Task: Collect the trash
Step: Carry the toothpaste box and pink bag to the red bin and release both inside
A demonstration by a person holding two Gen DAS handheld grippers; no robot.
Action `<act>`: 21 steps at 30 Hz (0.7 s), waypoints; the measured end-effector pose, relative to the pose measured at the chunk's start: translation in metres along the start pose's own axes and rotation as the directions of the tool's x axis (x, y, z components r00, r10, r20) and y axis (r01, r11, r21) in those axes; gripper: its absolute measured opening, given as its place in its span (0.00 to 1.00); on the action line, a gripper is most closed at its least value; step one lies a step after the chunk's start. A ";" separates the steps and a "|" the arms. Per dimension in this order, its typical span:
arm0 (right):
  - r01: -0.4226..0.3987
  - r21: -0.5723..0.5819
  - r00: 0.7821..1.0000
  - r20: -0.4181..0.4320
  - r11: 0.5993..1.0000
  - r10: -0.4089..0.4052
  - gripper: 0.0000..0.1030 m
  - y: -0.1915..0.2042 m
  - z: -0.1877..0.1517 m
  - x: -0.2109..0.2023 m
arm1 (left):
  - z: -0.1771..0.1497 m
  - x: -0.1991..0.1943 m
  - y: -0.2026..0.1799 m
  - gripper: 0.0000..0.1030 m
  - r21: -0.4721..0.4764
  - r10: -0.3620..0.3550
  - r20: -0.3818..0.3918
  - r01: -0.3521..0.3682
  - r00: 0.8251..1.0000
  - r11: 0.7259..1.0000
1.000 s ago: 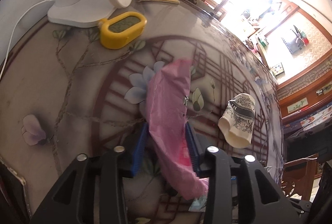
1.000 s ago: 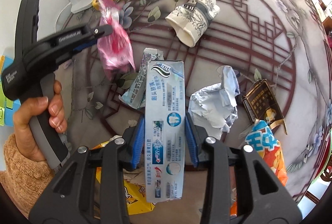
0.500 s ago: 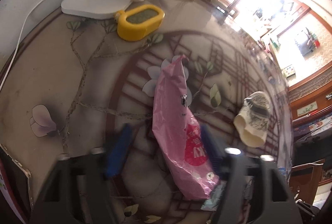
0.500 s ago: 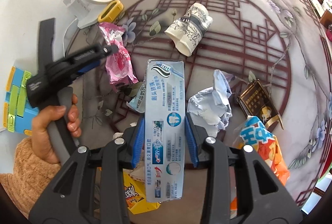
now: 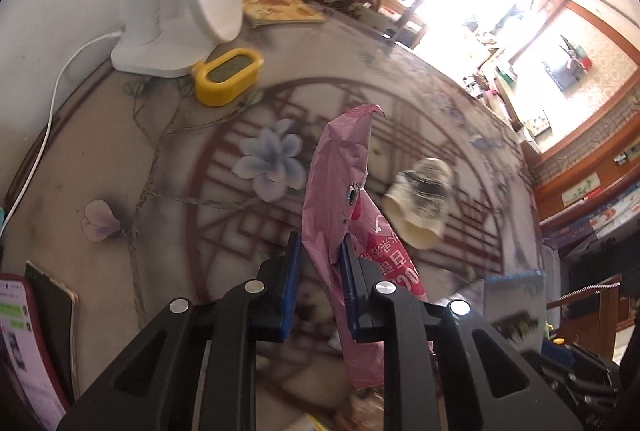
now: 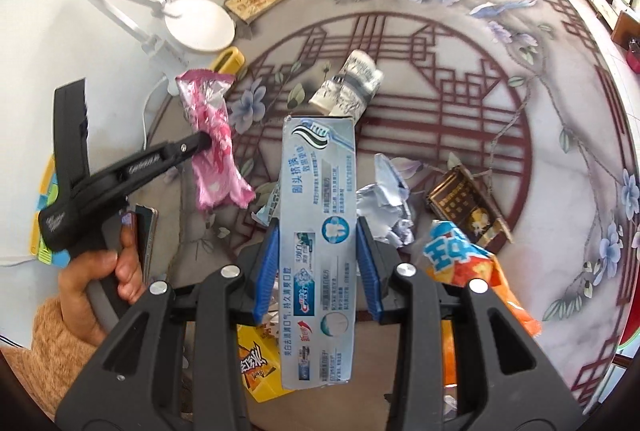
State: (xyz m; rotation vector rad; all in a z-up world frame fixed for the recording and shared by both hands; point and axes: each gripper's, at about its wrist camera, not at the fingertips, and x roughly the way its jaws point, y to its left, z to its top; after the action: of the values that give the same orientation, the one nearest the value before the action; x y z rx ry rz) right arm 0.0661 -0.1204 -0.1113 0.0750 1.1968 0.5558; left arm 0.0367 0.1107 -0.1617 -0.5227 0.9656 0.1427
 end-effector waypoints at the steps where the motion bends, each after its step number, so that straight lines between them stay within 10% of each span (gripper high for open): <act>1: -0.005 0.004 1.000 0.013 1.000 0.005 0.35 -0.003 -0.001 -0.005 | -0.003 -0.004 -0.007 0.17 0.010 -0.007 0.002 0.007 1.000 1.000; 21: -0.064 0.128 0.976 0.215 0.990 0.035 0.35 -0.113 -0.033 -0.106 | -0.051 -0.039 -0.174 0.17 0.234 -0.107 0.024 0.099 0.994 0.967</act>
State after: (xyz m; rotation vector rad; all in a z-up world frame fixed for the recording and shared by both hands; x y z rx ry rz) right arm 0.0524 -0.2734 -0.0712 0.2731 1.0244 0.4975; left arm 0.0358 -0.0607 -0.0903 -0.3520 0.9035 -0.0542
